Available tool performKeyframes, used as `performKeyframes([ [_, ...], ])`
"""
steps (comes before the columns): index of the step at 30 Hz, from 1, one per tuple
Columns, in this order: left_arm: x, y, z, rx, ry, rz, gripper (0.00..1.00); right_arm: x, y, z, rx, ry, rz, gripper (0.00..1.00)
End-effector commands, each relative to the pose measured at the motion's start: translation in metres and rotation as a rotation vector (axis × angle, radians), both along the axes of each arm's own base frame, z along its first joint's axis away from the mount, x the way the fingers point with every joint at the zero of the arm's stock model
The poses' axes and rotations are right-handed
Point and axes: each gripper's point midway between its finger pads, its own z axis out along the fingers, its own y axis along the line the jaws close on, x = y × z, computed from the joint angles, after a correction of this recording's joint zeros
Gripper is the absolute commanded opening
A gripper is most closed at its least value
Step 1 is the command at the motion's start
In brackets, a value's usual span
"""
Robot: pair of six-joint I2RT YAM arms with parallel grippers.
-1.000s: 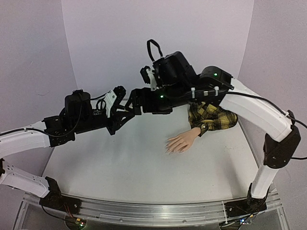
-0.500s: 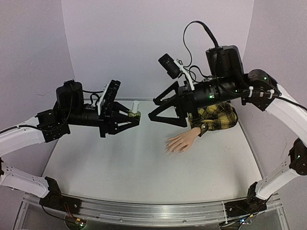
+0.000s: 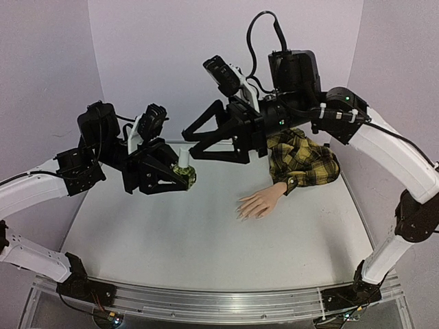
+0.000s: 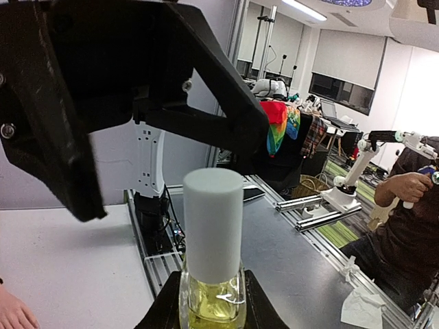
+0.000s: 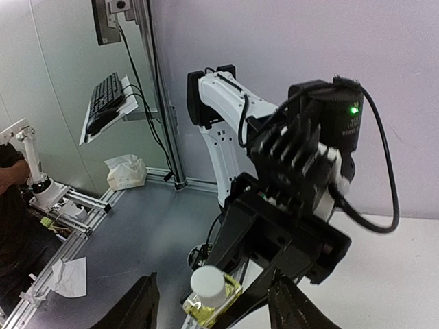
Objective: Paint the nails
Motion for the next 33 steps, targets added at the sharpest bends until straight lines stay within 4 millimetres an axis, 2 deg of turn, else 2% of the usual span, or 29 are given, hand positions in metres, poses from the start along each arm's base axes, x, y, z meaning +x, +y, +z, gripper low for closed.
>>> performKeyframes([
  [1, -0.01, 0.008, 0.027, -0.067, -0.056, -0.056, 0.0, -0.011, 0.002, 0.027, 0.091, -0.024, 0.102, 0.5],
  [11, 0.003, 0.002, 0.025, -0.079, -0.077, 0.017, 0.0, -0.011, 0.009, 0.016, 0.059, 0.023, 0.127, 0.43],
  [16, 0.015, 0.001, 0.027, -0.092, -0.088, 0.088, 0.0, -0.006, 0.013, 0.005, 0.037, 0.03, 0.108, 0.37],
  [21, 0.022, 0.0, 0.027, -0.086, -0.106, 0.131, 0.0, 0.004, 0.02, 0.0, 0.027, 0.016, 0.055, 0.38],
  [26, 0.025, 0.0, 0.025, -0.076, -0.123, 0.149, 0.0, 0.022, 0.024, -0.002, 0.013, 0.032, -0.022, 0.41],
  [33, 0.027, 0.001, 0.023, -0.069, -0.129, 0.158, 0.0, 0.02, 0.023, 0.001, 0.022, 0.036, -0.002, 0.34],
])
